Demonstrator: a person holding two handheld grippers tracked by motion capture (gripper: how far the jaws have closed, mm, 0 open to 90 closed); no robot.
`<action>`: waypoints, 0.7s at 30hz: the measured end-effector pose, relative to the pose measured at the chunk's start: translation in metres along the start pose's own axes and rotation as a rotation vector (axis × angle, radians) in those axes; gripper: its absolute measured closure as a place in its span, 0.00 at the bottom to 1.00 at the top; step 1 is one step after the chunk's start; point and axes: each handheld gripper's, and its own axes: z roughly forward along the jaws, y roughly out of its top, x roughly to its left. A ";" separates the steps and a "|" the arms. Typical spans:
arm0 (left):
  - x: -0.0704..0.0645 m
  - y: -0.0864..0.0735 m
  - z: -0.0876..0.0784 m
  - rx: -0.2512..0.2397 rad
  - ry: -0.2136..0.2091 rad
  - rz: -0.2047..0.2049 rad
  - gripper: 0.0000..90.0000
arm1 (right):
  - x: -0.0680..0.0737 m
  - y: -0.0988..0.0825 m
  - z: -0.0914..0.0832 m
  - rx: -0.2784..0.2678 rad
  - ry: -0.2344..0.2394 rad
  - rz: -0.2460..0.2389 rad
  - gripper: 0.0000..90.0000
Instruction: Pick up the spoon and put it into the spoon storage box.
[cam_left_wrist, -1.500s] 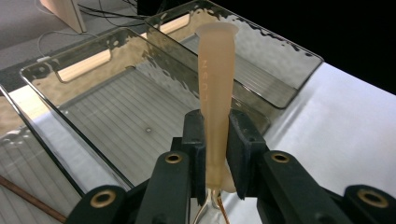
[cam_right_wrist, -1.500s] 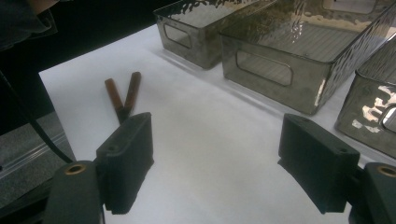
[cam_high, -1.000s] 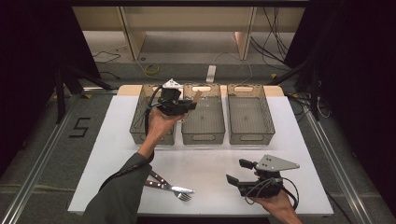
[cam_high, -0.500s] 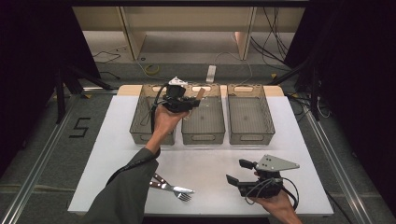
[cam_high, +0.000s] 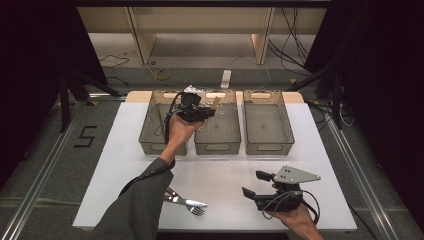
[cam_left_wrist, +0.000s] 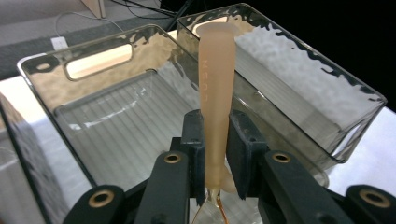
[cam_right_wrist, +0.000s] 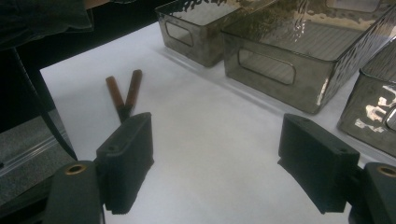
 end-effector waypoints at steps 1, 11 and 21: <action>0.000 0.000 0.001 0.003 0.003 -0.005 0.85 | 0.000 0.000 0.000 0.000 0.000 0.001 0.30; 0.002 -0.001 0.006 0.010 0.005 -0.024 0.85 | 0.000 0.000 0.000 0.002 0.002 0.000 0.30; 0.005 -0.007 0.012 0.043 0.027 -0.047 0.81 | 0.000 0.000 0.001 0.007 0.002 0.000 0.30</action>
